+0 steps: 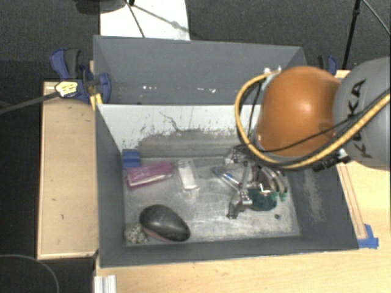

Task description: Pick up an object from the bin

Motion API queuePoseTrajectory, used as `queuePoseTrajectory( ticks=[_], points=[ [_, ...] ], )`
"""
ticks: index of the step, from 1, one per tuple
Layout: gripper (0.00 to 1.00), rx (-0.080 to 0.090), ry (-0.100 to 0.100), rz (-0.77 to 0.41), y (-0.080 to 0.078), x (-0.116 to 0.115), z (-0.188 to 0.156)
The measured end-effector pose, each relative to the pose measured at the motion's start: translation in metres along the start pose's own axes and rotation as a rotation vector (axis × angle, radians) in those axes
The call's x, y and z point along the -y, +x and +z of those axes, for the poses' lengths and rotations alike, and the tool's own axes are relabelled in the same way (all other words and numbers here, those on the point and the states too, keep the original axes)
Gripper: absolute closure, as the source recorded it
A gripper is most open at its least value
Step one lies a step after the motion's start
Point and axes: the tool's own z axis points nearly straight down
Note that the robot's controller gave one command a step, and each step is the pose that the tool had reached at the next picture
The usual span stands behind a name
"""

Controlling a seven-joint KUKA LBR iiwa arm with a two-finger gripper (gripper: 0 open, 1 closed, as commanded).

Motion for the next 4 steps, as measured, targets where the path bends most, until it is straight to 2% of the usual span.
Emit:
queuePoseTrajectory(
  ticks=[1, 2, 3, 4],
  points=[
    [0.0, 0.004, 0.002, -0.068, -0.047, 0.063, 0.09],
    [0.0, 0.011, -0.002, -0.023, -0.083, 0.087, 0.167],
    [1.0, 0.02, -0.001, -0.023, -0.086, 0.086, 0.161],
    [1.0, 0.016, 0.002, -0.091, -0.074, 0.112, 0.035]
  ],
)
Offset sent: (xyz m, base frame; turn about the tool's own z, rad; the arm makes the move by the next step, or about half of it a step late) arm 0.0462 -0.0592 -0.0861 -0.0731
